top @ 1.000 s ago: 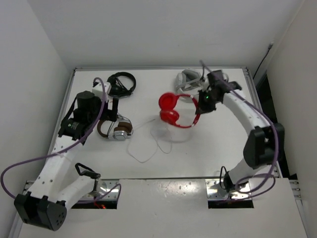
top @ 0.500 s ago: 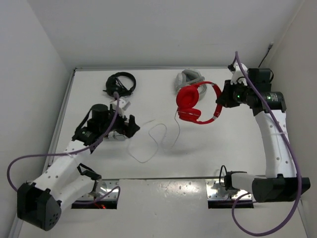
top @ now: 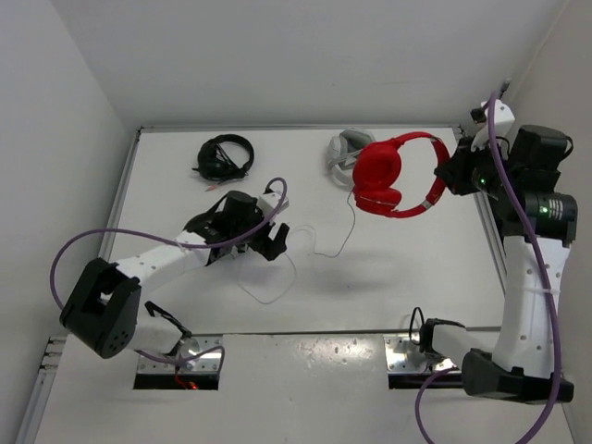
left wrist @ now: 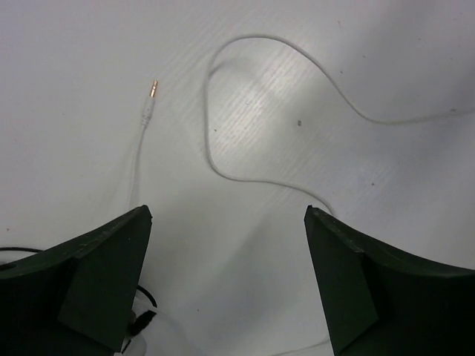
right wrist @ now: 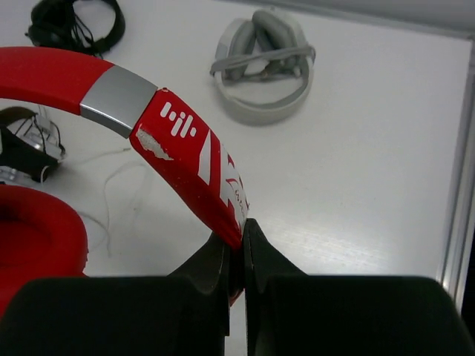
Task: Wrap the headphones
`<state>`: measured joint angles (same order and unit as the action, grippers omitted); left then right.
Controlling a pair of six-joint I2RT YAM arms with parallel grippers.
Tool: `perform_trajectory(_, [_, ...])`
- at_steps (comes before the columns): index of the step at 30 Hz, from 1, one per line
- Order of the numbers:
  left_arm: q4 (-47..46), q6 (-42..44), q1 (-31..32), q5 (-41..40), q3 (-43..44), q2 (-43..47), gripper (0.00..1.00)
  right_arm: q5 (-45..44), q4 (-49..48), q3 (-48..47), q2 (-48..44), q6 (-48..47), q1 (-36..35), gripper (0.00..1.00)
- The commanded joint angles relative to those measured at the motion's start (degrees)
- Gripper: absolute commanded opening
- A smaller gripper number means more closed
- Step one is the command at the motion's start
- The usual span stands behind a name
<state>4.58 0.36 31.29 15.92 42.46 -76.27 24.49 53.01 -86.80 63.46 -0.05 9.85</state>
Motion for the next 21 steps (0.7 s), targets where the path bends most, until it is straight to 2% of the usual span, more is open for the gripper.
perform_trajectory(1, [-5.4,1.0,0.6,-4.5,3.3,-3.7,0.9,3.6,-4.1,-3.5,-2.3,0.8,-0.1,0.0])
perform_trajectory(7, [-8.0,-0.3,1.7,-2.0,6.7,-10.8,0.85,1.8,-4.1,-4.1,-2.3,1.3,-1.9,0.0])
perform_trajectory(14, [-8.0,2.9,2.3,4.6,9.3,-17.2,0.78,1.8,-4.1,-5.7,-1.8,2.3,-1.9,0.0])
perform_trajectory(21, [-8.5,2.9,3.4,5.4,12.0,-21.9,0.75,2.3,-4.1,-6.9,-1.8,2.9,-1.4,0.0])
